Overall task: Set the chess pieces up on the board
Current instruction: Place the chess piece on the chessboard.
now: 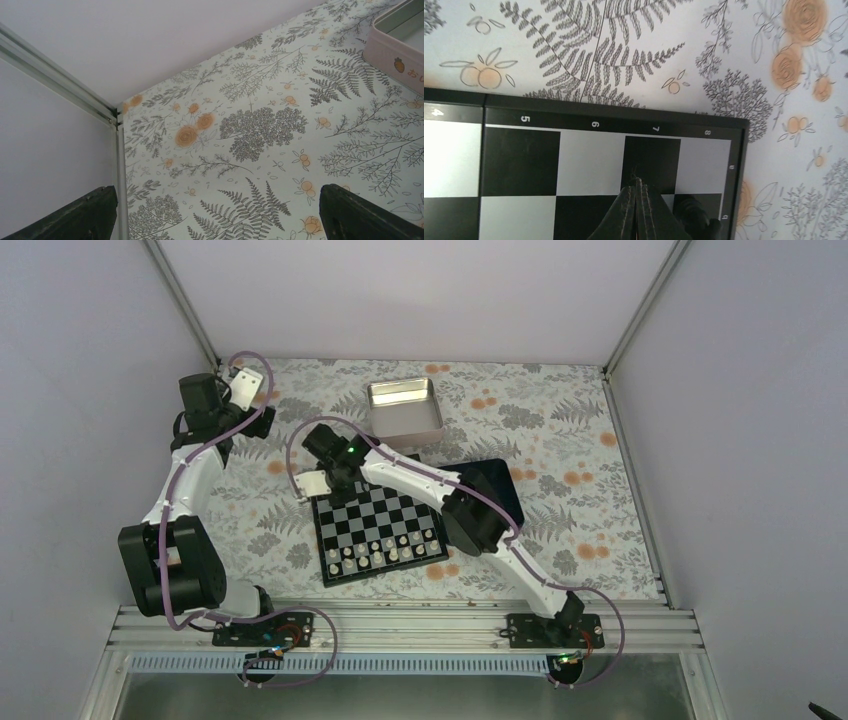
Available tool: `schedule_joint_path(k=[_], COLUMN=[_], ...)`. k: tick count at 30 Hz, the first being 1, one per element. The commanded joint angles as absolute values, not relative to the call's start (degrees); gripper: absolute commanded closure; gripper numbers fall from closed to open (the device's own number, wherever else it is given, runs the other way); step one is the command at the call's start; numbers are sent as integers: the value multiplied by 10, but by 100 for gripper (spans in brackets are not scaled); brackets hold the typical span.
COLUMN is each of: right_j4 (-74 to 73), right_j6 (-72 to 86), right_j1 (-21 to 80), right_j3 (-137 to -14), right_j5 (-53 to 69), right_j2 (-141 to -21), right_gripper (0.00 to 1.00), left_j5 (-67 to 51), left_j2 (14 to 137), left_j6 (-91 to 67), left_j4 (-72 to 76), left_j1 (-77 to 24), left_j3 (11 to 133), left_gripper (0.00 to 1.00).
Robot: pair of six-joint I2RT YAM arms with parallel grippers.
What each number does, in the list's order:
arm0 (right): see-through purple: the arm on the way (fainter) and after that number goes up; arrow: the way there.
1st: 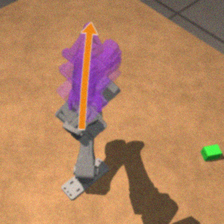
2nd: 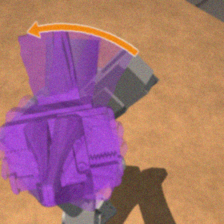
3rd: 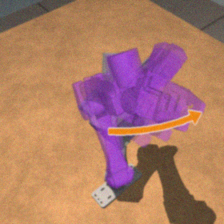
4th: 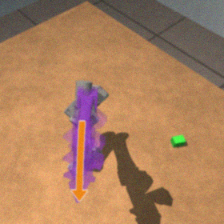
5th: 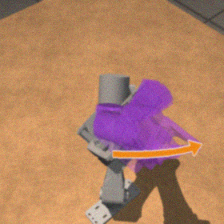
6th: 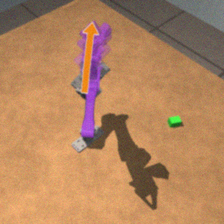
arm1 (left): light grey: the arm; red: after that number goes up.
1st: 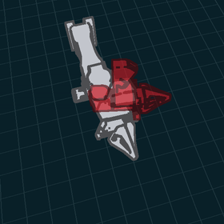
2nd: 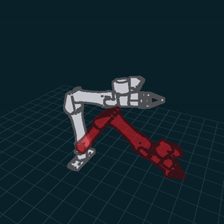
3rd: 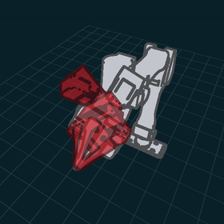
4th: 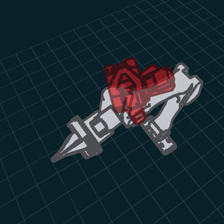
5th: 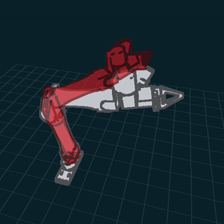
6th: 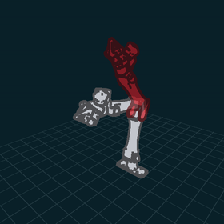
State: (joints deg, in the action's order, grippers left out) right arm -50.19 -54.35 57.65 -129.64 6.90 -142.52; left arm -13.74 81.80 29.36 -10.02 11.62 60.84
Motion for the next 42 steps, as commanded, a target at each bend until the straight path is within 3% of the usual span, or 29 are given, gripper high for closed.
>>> schedule_joint_path(k=[1, 42], right_j4=[-498, -463], right_j6=[-534, -531], right_j1=[570, 539], right_j3=[-1313, -1298], right_j5=[82, 59], right_j2=[-1441, -1443], right_gripper=[95, 96], left_j5=[-142, -146], left_j2=[802, 801], left_j6=[297, 298], left_j4=[-97, -97], left_j1=[123, 127], left_j3=[603, 601], left_gripper=[0, 0])
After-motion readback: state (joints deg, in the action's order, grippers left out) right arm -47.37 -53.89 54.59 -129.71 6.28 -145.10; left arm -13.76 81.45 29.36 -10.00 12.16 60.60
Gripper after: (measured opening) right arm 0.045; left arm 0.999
